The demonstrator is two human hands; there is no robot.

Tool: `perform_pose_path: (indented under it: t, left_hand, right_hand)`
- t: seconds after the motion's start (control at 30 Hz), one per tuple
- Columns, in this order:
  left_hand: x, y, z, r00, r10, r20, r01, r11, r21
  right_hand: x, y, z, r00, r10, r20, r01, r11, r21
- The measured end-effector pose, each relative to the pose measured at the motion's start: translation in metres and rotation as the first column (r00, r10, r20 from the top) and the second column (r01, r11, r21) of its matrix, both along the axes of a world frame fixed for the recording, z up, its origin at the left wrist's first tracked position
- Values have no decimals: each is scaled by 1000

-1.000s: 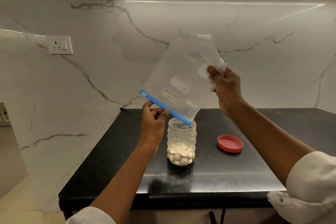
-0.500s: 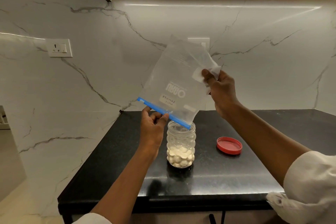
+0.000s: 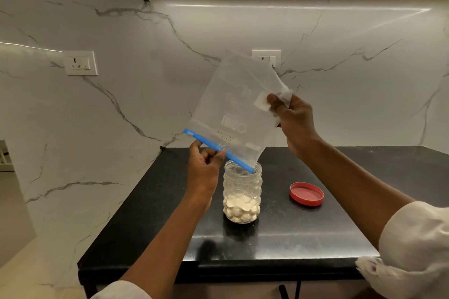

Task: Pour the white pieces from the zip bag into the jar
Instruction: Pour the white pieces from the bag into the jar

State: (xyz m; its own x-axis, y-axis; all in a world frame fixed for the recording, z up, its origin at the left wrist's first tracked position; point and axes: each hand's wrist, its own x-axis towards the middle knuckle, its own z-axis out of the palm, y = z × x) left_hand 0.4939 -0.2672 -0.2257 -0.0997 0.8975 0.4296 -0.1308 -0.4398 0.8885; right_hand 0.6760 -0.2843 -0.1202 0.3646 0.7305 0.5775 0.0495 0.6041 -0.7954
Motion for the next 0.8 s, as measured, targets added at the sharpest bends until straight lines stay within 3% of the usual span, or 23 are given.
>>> perform_pose_path:
  t: [0.8]
  left_hand:
    - [0,-5,13,998,-2,-66,5,999,47]
  right_hand:
    - [17,-6,-9,995,-68,-68,63,995,-76]
